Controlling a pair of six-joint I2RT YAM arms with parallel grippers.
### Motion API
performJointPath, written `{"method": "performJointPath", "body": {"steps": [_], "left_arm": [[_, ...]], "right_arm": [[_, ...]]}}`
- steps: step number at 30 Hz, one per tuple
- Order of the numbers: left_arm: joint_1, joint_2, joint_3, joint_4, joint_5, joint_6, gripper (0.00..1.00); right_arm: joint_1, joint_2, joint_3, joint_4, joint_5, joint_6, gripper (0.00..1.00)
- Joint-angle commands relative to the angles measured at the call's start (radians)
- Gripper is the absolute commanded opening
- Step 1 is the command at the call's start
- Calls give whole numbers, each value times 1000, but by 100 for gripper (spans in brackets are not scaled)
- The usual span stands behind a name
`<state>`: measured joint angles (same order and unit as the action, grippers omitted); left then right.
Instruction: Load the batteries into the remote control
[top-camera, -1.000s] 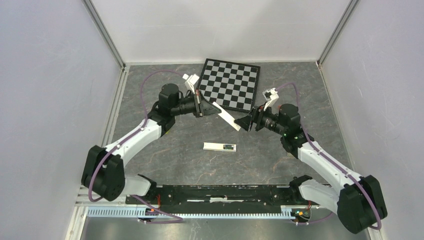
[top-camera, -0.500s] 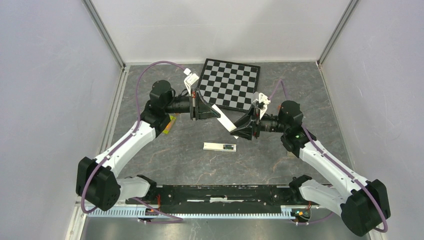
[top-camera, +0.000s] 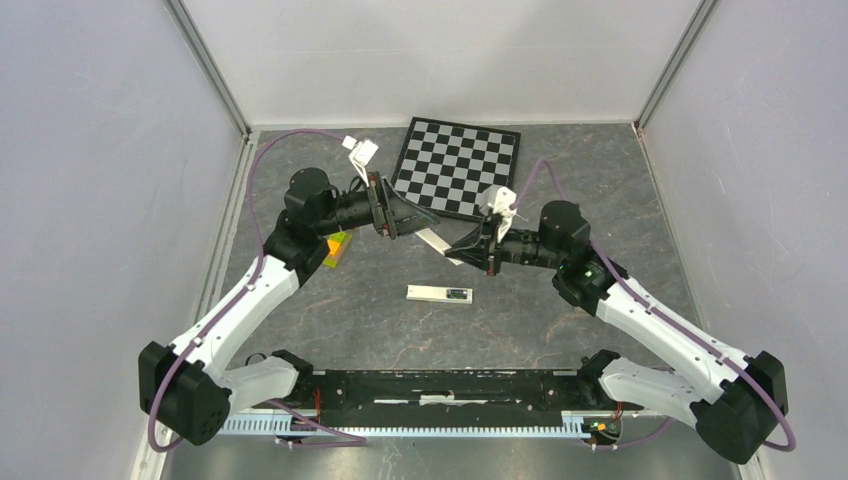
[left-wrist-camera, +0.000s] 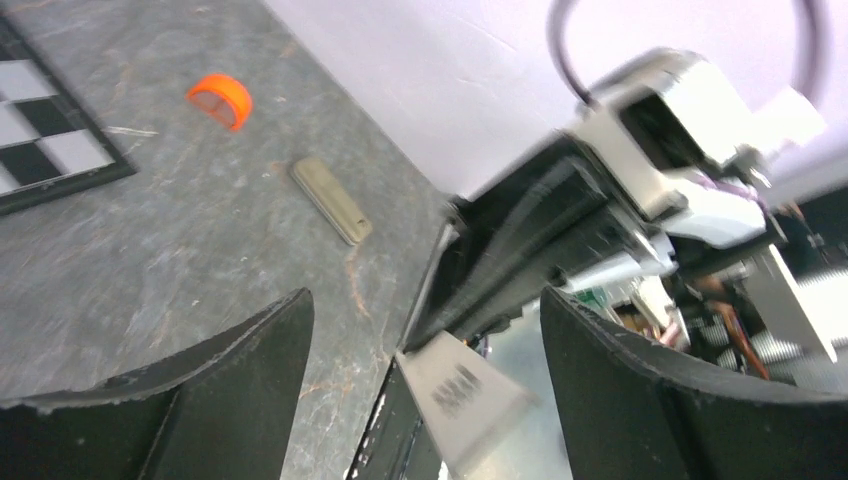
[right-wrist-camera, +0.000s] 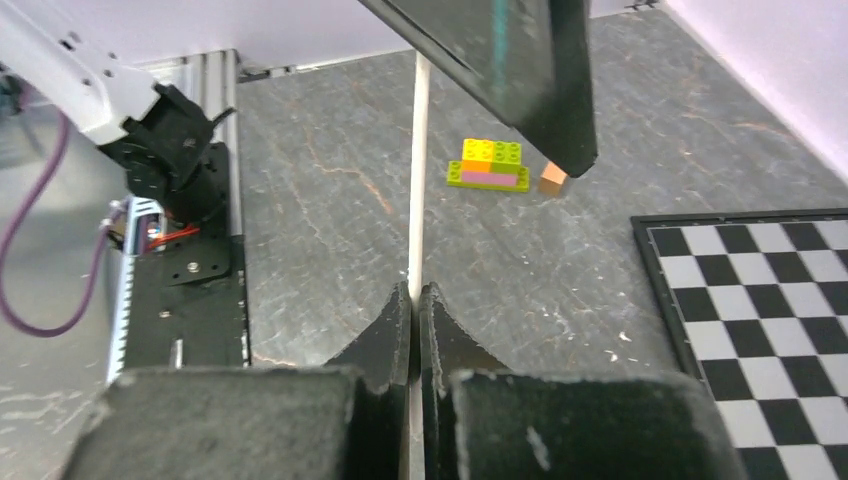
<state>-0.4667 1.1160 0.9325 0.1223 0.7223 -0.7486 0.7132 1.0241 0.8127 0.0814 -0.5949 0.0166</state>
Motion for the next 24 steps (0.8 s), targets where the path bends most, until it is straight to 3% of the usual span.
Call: {"method": "performJointPath", "body": {"steps": [1,7,10,16,24], "left_arm": [[9,-55,55,-236,-238,-34,91],[40,-99,113,-424,-358,-39,97],[55,-89,132,-501,-380,-78,94],[72,-21,127,-466,-318,-267,89],[73,94,88,-312,-203,-479,78]], "right_arm": [[74,26,53,-37,310,-143,0],[111,60,8,20,578,-236,0],[133,60,-37,77,688,-319,0],[191,50,-126,207,866,-493,0],[259,55,-198,329,909,-621,0]]}}
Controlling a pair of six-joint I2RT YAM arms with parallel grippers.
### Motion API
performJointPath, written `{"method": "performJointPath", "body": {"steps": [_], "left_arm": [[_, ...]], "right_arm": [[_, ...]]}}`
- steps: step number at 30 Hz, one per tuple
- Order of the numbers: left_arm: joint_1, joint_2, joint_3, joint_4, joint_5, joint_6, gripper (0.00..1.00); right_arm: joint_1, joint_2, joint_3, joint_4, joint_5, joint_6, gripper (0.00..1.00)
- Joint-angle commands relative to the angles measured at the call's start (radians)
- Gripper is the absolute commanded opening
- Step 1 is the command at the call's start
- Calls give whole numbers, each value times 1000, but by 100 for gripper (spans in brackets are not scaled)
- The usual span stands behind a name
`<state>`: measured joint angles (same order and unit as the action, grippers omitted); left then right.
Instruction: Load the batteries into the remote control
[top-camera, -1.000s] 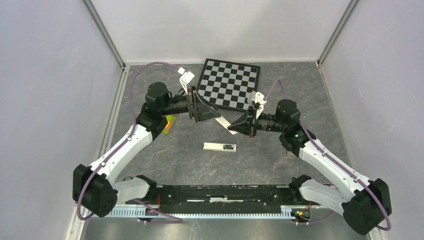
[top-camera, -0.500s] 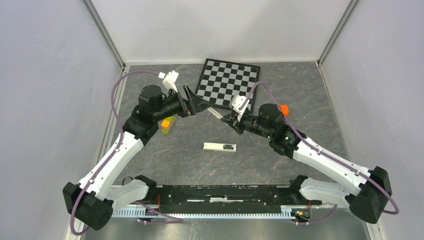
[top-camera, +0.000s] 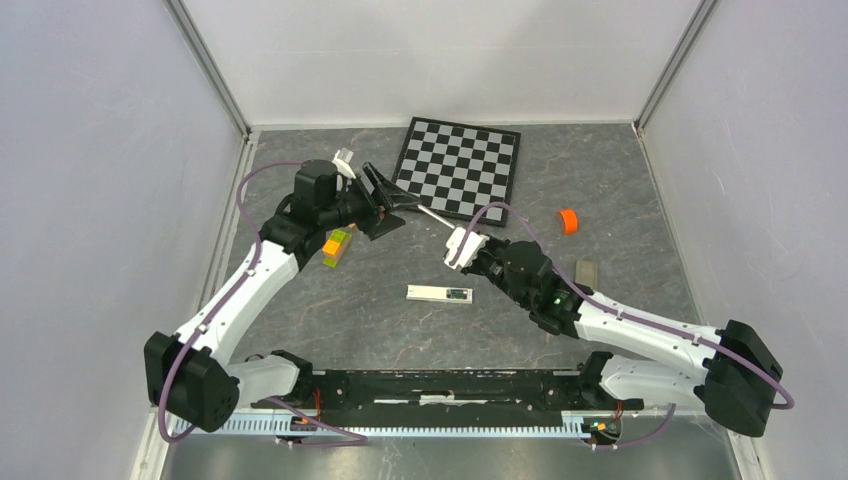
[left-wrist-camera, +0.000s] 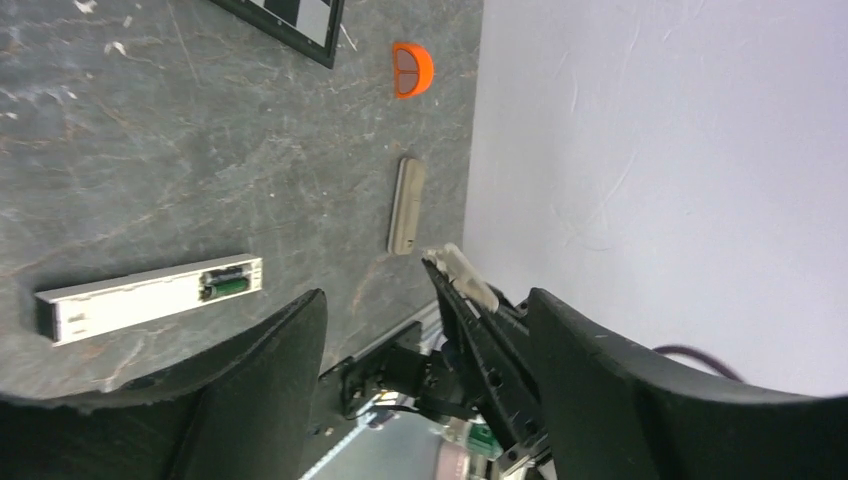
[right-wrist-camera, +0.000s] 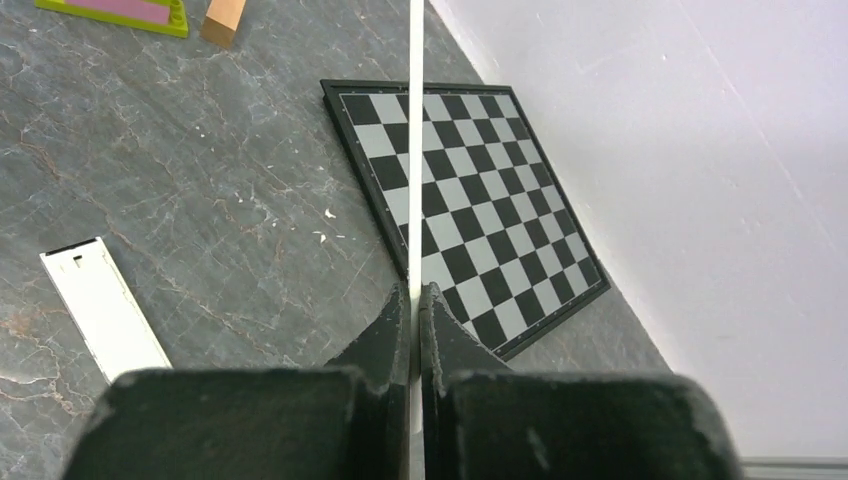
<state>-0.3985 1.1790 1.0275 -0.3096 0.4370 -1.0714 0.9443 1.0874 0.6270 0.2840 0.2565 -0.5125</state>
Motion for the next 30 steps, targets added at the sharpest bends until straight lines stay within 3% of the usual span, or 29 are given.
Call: {"method": "performJointPath", "body": {"steps": [1,6,14,22,30], "left_arm": [[4,40,-26,154,95,-188,74],[4,56,-74,232,134,-250,61],[3,50,-125,270,172,-266,33],[5,53,-139,269,180,-230,29],[4,70,-150,304,202,-196,2]], "right_arm": [[37,-1,-14,132,65,-106,0],[79,61,-1,150,144,-162,0],[97,101,12,184,138,-151,0],[99,92,16,164,108,-140,0],[102,70,-8,170,93,-156,0]]}}
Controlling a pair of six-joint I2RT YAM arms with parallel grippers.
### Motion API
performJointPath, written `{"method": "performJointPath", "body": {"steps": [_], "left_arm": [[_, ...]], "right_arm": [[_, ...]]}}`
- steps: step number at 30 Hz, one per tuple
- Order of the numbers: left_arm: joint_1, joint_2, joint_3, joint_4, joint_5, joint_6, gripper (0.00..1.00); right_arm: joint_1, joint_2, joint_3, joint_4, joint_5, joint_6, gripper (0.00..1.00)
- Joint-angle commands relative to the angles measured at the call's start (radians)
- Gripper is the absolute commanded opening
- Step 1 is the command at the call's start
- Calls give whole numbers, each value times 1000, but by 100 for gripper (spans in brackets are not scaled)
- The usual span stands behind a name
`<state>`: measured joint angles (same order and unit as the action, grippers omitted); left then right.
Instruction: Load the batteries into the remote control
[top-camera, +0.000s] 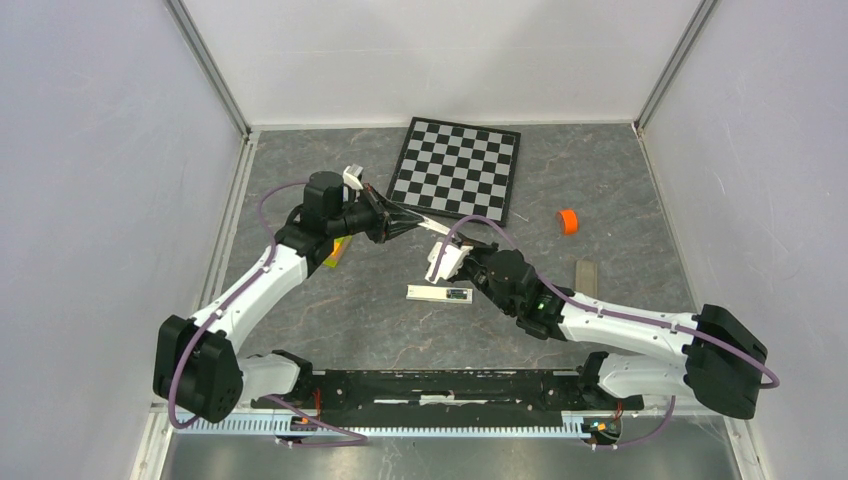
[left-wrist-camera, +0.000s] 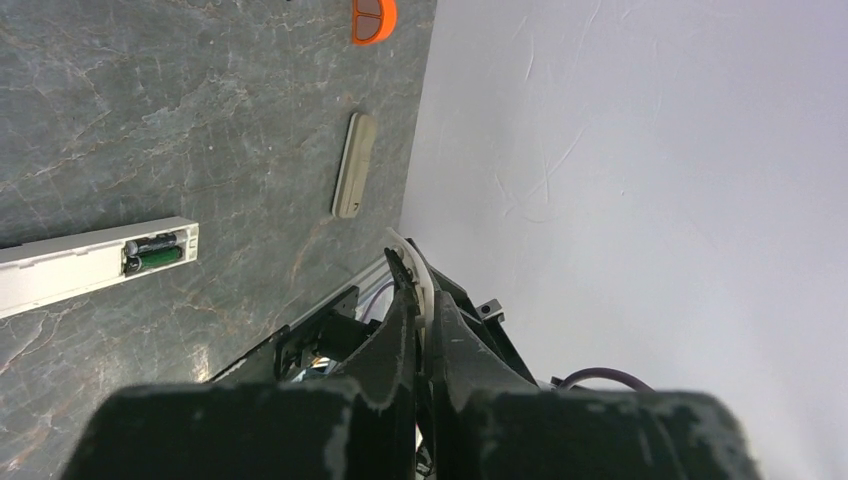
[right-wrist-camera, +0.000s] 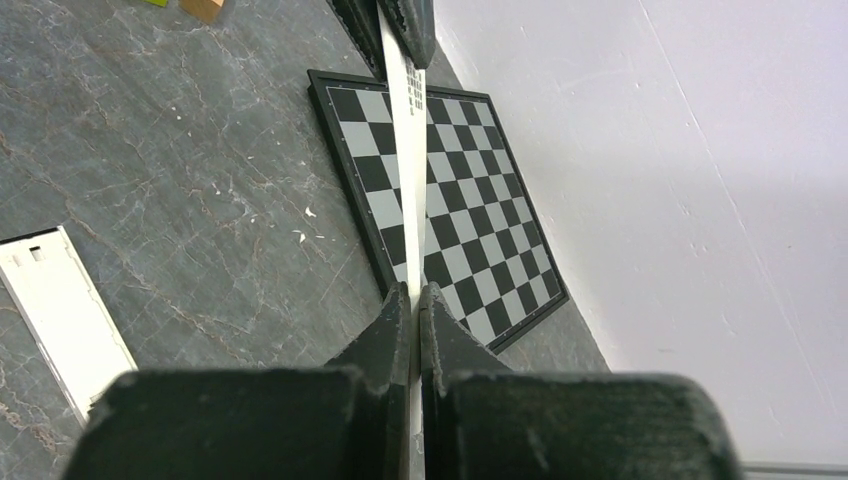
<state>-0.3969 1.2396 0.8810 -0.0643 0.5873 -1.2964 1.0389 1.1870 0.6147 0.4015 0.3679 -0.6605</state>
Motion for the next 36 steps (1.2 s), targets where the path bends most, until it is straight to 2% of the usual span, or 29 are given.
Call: {"method": "performJointPath", "body": {"steps": [1,5,6,8,10,12,16,18,22,26,29,33,36], "left_arm": [[4,8,-1,57,57,43,2],[4,3,16,34,59,106,2],[3,2,18,33,60,124,2],[6,-1,29,23,66,165,2],[13,-4,40,5,65,220,2],[23,-8,51,-13,63,283,2],[32,-47,53,-15,35,426,2],[35,-70,53,-1,48,470,2],[36,-120,28,61,101,512,2],[36,-156,-13,158,125,501,2],[36,-168,-42,202,138,466,2],[35,-180,-88,293,150,389,2],[35,-189,-116,337,156,341,2]], "right_arm": [[7,-31,2,54,-14,-13,0],[7,-36,1,46,11,-11,0],[8,-35,9,35,24,2,5],[7,-33,26,6,50,36,47],[5,-48,36,-42,53,76,65],[3,-83,40,-96,21,130,74],[-40,-182,40,-167,-110,279,81],[-107,-218,44,-179,-202,420,94],[-297,-248,56,-176,-415,822,98],[-376,-255,20,-135,-515,1159,98],[-397,-272,-79,46,-595,1421,98],[-399,-283,-210,290,-621,1648,93],[-399,-276,-239,362,-630,1706,87]]}}
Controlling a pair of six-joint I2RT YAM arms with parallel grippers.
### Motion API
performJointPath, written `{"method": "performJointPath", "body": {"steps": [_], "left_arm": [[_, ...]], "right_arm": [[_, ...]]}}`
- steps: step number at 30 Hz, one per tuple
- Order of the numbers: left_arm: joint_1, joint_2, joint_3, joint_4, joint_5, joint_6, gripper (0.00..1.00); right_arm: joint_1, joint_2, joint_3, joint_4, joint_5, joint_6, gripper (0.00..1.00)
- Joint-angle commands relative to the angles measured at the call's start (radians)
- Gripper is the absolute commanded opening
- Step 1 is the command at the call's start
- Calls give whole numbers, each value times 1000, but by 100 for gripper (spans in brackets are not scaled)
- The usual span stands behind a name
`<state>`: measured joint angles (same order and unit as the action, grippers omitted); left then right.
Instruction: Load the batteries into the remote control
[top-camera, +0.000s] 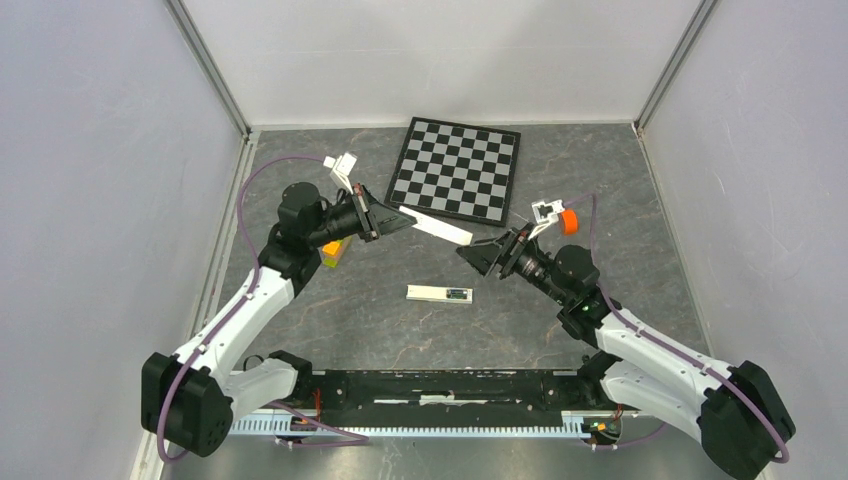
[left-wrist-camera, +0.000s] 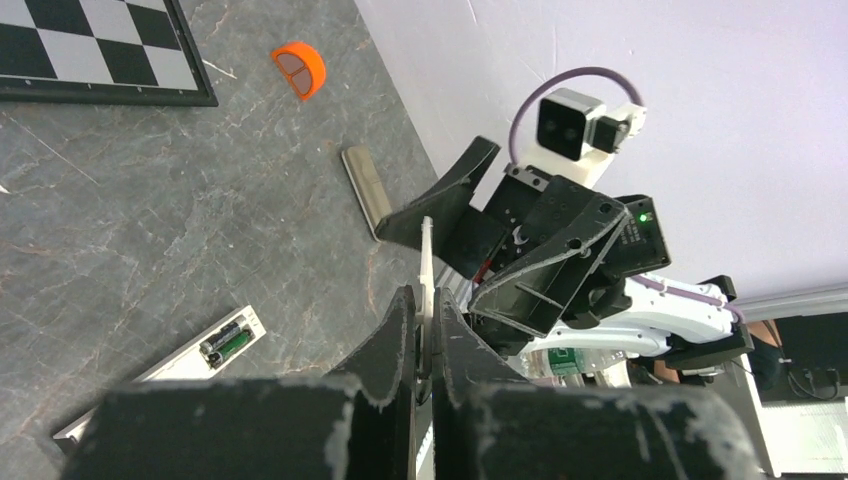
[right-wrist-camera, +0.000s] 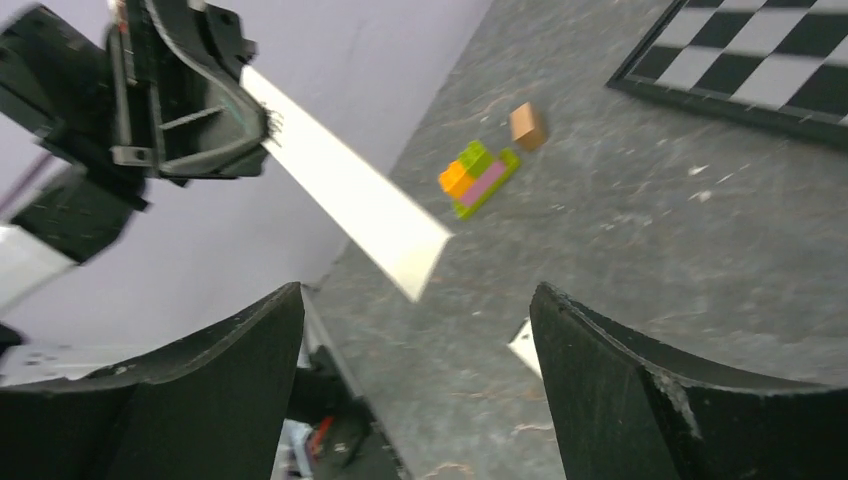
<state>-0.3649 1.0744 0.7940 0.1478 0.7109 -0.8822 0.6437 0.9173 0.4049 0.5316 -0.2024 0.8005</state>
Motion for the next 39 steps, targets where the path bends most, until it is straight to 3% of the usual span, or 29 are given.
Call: {"method": "performJointPath", "body": {"steps": [1,5,23,26,30,31,35,37,39], "left_arm": [[3,-26,-35,132,33,-83,2],[3,-34,-51,166,44,-121,2],[3,-81,-103,253,104,-184,2],[3,-84,-108,256,104,-186,2],[4,-80,-111,260,105,-190,4],[4,-81,-111,258,105,-188,12],[4,-104,-107,139,43,-110,68],[4,-130,-98,-21,-62,-1,82],[5,-151,-99,-195,-201,86,88]], "right_arm": [[-4,-3,-31,239,-66,250,84],[-4,21,-29,286,-90,277,72],[-4,109,-66,493,-101,348,41],[-4,126,-67,515,-122,363,30],[-4,136,-71,526,-134,369,5],[-5,135,-73,517,-133,364,0],[-6,114,-78,398,-121,314,0],[-6,94,-76,276,-108,261,0],[-6,79,-55,94,-80,204,0]]}}
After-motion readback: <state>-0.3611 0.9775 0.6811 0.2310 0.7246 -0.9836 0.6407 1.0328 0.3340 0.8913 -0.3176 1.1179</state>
